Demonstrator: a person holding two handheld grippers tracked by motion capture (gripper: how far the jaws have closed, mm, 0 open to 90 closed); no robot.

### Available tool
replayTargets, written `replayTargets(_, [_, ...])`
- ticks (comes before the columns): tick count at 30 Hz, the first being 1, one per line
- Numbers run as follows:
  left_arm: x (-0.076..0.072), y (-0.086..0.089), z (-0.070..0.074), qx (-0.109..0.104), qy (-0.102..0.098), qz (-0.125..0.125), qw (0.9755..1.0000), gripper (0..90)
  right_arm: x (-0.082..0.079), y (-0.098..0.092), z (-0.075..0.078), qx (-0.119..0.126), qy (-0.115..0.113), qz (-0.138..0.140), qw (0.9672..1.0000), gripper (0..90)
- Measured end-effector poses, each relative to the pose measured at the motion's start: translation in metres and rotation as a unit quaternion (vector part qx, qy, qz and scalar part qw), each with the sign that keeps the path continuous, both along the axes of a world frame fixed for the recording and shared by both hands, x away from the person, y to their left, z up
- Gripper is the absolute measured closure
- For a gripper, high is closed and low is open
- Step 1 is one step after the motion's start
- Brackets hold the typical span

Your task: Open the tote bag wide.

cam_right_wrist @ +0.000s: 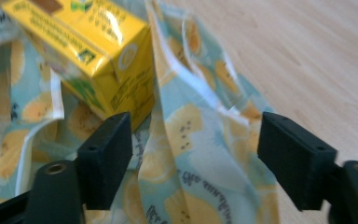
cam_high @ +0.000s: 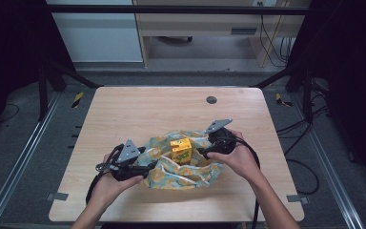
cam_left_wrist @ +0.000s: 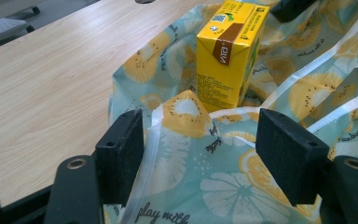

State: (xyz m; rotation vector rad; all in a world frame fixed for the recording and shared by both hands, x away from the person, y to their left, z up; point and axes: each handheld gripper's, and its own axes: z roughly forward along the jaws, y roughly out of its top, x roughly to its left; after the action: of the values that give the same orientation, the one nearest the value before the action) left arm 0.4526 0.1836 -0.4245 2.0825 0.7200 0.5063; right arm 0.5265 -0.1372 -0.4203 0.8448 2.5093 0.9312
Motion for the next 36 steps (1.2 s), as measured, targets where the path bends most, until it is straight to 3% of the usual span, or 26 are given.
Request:
replayTargets(2, [-0.001, 0.000, 0.001, 0.000, 0.000, -0.001, 1.0000, 32.0, -0.002, 0.002, -0.003, -0.005, 0.007, 0.004, 0.9999, 41.5])
replayTargets(3, [-0.001, 0.000, 0.001, 0.000, 0.000, -0.001, 1.0000, 31.8, -0.002, 0.002, -0.004, -0.008, 0.009, 0.008, 0.9999, 41.5])
replayTargets(4, [-0.001, -0.001, 0.001, 0.001, 0.000, -0.002, 1.0000, 31.7, -0.004, 0.002, -0.005, -0.010, 0.011, 0.006, 0.9999, 56.0])
replayTargets(5, [-0.001, -0.001, 0.001, 0.003, 0.000, -0.003, 1.0000, 31.7, -0.004, 0.002, -0.005, -0.010, 0.011, 0.006, 0.9999, 56.0])
replayTargets(6, [-0.001, -0.002, 0.001, 0.007, -0.001, -0.006, 1.0000, 31.7, -0.005, 0.002, -0.007, -0.015, 0.015, 0.009, 0.9997, 70.3])
replayTargets(7, [-0.001, -0.002, 0.001, 0.007, -0.001, -0.006, 1.0000, 31.8, -0.005, 0.002, -0.007, -0.015, 0.015, 0.009, 0.9997, 70.3])
replayTargets(8, [0.000, -0.002, 0.001, 0.008, -0.001, -0.007, 0.9999, 31.8, -0.008, 0.001, -0.008, -0.008, 0.017, 0.009, 0.9998, 81.5])
replayTargets(9, [0.000, -0.003, 0.001, 0.010, -0.001, -0.008, 0.9999, 31.7, -0.008, 0.001, -0.008, -0.002, 0.017, 0.014, 0.9998, 84.5])
replayTargets(16, [0.007, -0.011, -0.005, 0.034, 0.009, -0.019, 0.9992, 30.8, -0.015, 0.004, -0.002, 0.013, 0.013, 0.034, 0.9992, 88.4])
replayTargets(22, [0.015, -0.014, -0.018, 0.056, 0.027, -0.005, 0.9980, 28.6, -0.019, 0.003, 0.002, 0.026, 0.011, 0.043, 0.9987, 88.3])
replayTargets(25, [0.013, -0.013, -0.021, 0.064, 0.023, -0.005, 0.9977, 44.3, -0.019, 0.002, 0.002, 0.032, 0.008, 0.042, 0.9986, 88.8])
replayTargets(26, [0.010, -0.012, -0.021, 0.063, 0.017, -0.005, 0.9978, 61.0, -0.019, 0.001, 0.003, 0.033, 0.007, 0.038, 0.9987, 89.1])
replayTargets(29, [0.006, -0.011, -0.021, 0.058, 0.016, -0.011, 0.9981, 79.7, -0.018, 0.000, 0.004, 0.035, 0.004, 0.037, 0.9987, 89.4])
replayTargets(33, [-0.005, -0.009, -0.018, 0.041, 0.013, -0.021, 0.9989, 86.7, -0.016, -0.002, 0.004, 0.043, 0.001, 0.022, 0.9988, 89.9])
replayTargets(36, [-0.015, -0.008, -0.014, 0.043, 0.013, -0.046, 0.9979, 88.4, -0.011, -0.003, 0.002, 0.043, -0.006, 0.010, 0.9990, 90.0])
